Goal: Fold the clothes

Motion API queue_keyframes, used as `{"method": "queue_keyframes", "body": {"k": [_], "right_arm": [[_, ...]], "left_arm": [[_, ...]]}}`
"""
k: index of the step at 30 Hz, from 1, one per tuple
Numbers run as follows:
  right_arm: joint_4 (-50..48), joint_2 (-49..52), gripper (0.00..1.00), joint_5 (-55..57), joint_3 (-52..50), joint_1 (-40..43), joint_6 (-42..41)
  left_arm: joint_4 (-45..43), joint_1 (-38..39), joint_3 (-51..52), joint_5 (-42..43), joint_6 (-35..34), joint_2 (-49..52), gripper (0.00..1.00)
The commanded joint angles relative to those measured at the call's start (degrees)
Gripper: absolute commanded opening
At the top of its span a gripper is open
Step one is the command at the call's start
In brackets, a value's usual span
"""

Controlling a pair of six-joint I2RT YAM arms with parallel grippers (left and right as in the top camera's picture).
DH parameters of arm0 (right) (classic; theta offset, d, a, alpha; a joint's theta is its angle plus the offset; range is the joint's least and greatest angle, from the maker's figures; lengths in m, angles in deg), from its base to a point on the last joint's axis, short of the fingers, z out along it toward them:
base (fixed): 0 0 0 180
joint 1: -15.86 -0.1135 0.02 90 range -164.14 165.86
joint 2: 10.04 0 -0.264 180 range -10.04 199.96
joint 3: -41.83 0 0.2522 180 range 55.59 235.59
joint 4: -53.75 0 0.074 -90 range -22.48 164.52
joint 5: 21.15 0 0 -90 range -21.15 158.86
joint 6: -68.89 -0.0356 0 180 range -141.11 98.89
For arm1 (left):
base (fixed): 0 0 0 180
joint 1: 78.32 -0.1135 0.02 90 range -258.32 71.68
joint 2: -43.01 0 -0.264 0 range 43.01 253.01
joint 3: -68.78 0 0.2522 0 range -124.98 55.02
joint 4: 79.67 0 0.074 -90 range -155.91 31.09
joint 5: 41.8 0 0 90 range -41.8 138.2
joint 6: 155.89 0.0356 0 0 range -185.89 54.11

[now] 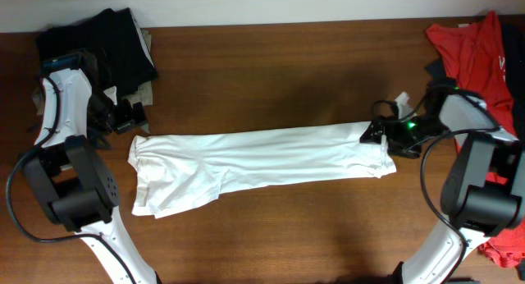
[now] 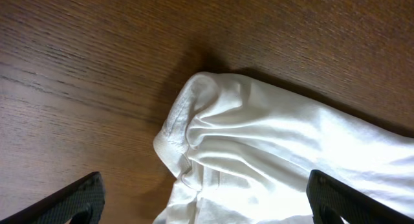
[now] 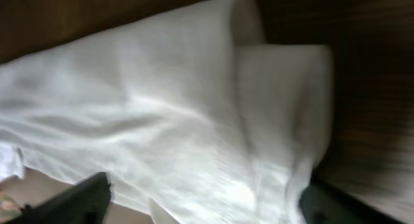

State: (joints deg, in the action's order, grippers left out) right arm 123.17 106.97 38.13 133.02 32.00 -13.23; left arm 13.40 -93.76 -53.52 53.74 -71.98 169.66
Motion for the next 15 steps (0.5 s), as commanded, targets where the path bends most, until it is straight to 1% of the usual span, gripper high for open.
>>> {"method": "queue_keyframes", "body": {"k": [1,2,4,5,8,10,12,15], "right_arm": [[-0.2,1.9,0.58,0.5,-3.5,-4.6,0.0],[-0.7,1.9,0.40,2.4,-3.4,-5.6,-2.8],[-1.7,1.9,0.08,7.5,-3.3,-5.6,-7.5],[-1.7,1.9,0.04,9.1,-3.1,-5.3,-8.6],[2.6,1.1,0.04,18.0,0.7,-3.0,-16.7],[5.6,-0.5,0.04,23.7,3.3,-2.1,-20.5],[8.1,-3.0,0.04,25.8,5.2,-2.2,-20.7],[10.8,-9.9,0.04,24.2,6.4,-4.8,-20.9]], "left_arm": [[0.0,-0.1,0.3,0.2,-0.5,-0.1,0.99],[0.1,-0.1,0.7,0.2,-0.5,-0.1,0.99],[-0.3,-0.1,2.2,0.2,-0.5,-0.1,0.99],[-0.7,-0.1,2.9,0.2,-0.5,-0.1,0.99],[-2.4,-0.1,6.3,0.2,-0.5,-0.1,0.99],[-2.8,-0.1,7.2,0.2,-0.5,-0.1,0.99],[-2.6,-0.1,7.2,0.2,-0.5,-0.1,0.99],[-2.7,-0.1,7.2,0.2,-0.6,-0.1,0.99]]}}
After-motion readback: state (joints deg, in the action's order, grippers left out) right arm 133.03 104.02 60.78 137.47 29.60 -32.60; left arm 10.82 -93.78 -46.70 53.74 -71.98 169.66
